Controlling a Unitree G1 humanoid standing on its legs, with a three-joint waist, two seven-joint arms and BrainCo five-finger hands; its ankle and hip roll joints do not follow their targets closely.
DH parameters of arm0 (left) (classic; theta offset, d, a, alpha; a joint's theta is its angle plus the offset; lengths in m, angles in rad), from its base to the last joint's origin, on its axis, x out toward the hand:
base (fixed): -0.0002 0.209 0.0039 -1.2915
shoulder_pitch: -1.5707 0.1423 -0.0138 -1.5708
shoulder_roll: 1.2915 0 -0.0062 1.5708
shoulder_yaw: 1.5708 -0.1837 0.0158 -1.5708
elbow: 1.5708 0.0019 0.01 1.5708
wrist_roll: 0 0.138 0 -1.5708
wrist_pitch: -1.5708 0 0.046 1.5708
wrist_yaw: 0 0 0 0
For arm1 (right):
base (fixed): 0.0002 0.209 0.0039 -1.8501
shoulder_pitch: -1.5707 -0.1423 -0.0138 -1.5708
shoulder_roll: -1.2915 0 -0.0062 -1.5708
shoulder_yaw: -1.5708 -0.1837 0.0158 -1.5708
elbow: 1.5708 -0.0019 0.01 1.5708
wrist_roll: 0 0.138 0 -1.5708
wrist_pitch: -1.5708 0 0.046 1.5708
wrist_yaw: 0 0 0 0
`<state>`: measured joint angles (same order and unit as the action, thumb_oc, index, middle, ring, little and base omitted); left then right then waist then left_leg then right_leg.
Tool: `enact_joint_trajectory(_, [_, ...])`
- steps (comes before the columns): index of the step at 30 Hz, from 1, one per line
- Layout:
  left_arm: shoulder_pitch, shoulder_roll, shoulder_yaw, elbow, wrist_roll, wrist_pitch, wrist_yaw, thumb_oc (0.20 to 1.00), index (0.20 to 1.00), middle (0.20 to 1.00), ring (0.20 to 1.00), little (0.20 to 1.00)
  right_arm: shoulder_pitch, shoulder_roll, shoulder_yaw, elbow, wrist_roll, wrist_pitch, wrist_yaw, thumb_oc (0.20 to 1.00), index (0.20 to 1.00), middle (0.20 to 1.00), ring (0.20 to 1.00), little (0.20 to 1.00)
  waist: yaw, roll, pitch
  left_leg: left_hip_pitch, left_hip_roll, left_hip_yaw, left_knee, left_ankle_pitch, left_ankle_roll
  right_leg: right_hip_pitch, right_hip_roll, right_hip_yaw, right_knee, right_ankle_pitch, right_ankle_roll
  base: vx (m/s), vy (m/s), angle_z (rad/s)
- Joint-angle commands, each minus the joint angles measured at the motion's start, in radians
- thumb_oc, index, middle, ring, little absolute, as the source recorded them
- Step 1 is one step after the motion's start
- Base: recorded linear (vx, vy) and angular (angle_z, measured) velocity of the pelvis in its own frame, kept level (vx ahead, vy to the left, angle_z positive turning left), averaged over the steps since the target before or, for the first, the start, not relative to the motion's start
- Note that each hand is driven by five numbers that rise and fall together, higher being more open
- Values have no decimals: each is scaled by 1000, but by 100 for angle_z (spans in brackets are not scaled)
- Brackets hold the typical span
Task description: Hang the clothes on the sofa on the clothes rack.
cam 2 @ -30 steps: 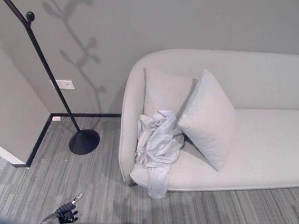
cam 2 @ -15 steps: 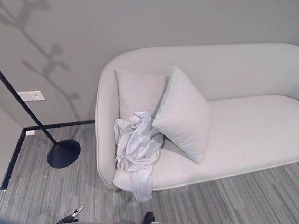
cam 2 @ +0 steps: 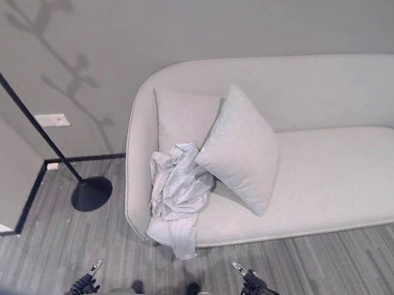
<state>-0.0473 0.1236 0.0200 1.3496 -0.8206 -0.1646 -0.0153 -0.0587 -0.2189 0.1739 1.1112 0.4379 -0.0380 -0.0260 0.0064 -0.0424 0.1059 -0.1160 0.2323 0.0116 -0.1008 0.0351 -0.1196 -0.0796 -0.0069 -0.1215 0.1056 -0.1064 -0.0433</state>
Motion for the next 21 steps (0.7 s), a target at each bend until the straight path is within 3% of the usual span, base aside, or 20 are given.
enact_joint_trajectory(1, [26,-71,10,-11,-36,-14,21,1000,1000,1000,1000,1000,-31,-31,23,-56,-82,-40,-33,1000,1000,1000,1000,1000,-1,4,-22,-48,4,20,14,97,-14,224,-96,47,-193,53,127,300,296,1])
enact_joint_trajectory(3, [28,-72,9,-9,-17,-14,16,1000,1000,1000,1000,1000,-34,-38,30,-68,-94,-39,-26,1000,1000,1000,1000,1000,6,22,-29,-29,7,33,14,113,-19,238,-101,53,-193,51,135,302,299,-19])
enact_joint_trajectory(4, [28,-68,1,3,19,-11,22,1000,1000,1000,1000,1000,-43,-44,31,-67,-112,-35,-31,1000,1000,1000,1000,1000,9,31,-42,-1,-18,41,14,106,-17,245,-134,52,-193,57,150,271,267,-35])
enact_joint_trajectory(7, [0,-35,-42,-24,97,-16,27,1000,1000,1000,1000,1000,-71,-29,49,-75,-141,-28,-46,1000,1000,1000,1000,1000,22,25,-53,12,-74,74,16,82,7,217,-199,57,-193,86,187,290,314,-43])
enact_joint_trajectory(11, [-34,-10,-56,-28,112,-19,49,1000,1000,1000,1000,1000,-125,-25,67,-51,-187,-23,-77,1000,1000,1000,1000,1000,35,17,-40,-35,-110,84,49,61,31,172,-235,59,-193,112,201,4,123,-17])
enact_joint_trajectory(15, [-61,6,-77,-44,127,-31,79,1000,1000,1000,1000,1000,-189,-34,67,-21,-254,-12,-162,1000,1000,1000,1000,1000,48,15,-10,-131,-139,79,117,38,48,113,-259,44,-193,146,210,-72,69,15])
enact_joint_trajectory(21, [-56,16,-122,-85,108,-49,123,1000,1000,1000,1000,1000,-305,-57,8,107,-306,20,-356,1000,1000,1000,1000,1000,89,28,40,-251,-153,62,172,36,54,24,-256,28,-193,175,212,-75,-2,4])
